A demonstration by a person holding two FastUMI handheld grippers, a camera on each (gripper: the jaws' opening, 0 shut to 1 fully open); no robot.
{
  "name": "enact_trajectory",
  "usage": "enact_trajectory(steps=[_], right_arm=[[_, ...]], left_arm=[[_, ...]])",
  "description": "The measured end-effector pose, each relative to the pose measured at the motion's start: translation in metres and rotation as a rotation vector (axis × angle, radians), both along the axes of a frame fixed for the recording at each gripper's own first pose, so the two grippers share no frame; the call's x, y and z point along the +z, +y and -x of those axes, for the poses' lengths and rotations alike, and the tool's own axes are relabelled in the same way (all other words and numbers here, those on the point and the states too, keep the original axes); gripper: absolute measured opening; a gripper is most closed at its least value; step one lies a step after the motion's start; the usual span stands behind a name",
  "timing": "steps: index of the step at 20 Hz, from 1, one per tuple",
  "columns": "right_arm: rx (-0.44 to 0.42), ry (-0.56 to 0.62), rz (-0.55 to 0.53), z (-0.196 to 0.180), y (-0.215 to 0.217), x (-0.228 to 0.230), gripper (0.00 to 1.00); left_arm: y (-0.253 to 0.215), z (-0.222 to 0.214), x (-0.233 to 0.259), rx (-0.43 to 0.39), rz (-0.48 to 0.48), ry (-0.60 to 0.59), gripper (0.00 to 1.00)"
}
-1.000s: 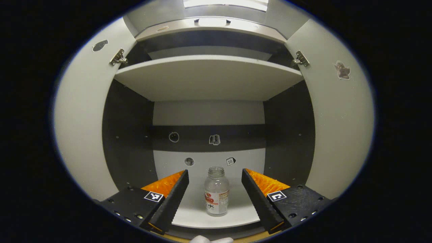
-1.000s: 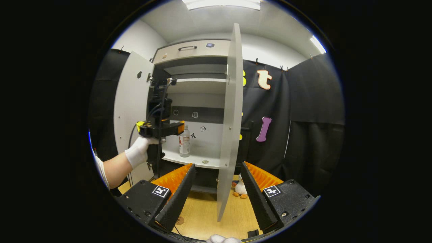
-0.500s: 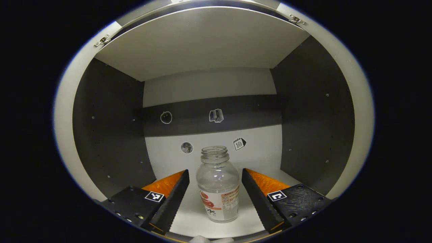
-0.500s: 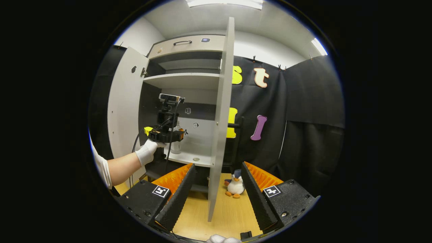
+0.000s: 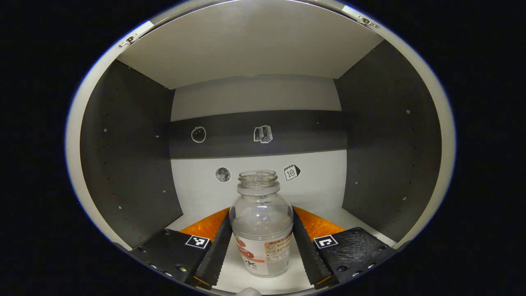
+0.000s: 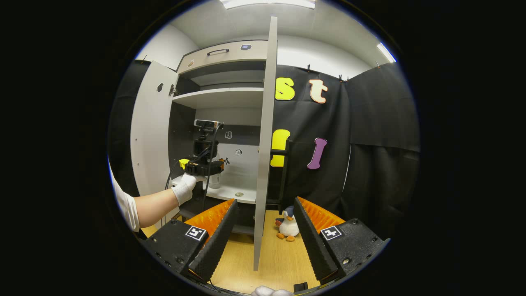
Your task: Grasp the bottle in the cabinet with the left hand and place it on the coaster, then close the right door with the right hand and the left door with the left hand.
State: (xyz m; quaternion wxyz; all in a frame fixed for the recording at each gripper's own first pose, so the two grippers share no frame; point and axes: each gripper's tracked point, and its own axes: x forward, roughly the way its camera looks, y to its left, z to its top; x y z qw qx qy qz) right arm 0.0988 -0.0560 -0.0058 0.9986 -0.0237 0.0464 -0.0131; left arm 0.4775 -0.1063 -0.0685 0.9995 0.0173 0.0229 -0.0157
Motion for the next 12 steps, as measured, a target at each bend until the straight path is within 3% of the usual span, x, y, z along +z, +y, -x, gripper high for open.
enact_trajectory(steps=[8,10,12], right_arm=[[0.018,-0.028,-0.052,0.01,0.007,0.003,0.84],[0.022,-0.027,-0.065,0.015,0.012,0.0,0.83],[0.024,-0.025,-0.075,0.023,0.017,-0.002,0.84]], left_arm=[[0.007,0.1,0.048,-0.081,0.034,-0.048,0.76],[0.011,0.128,0.05,-0.093,0.036,-0.058,0.8],[0.018,0.158,0.048,-0.099,0.036,-0.064,0.76]])
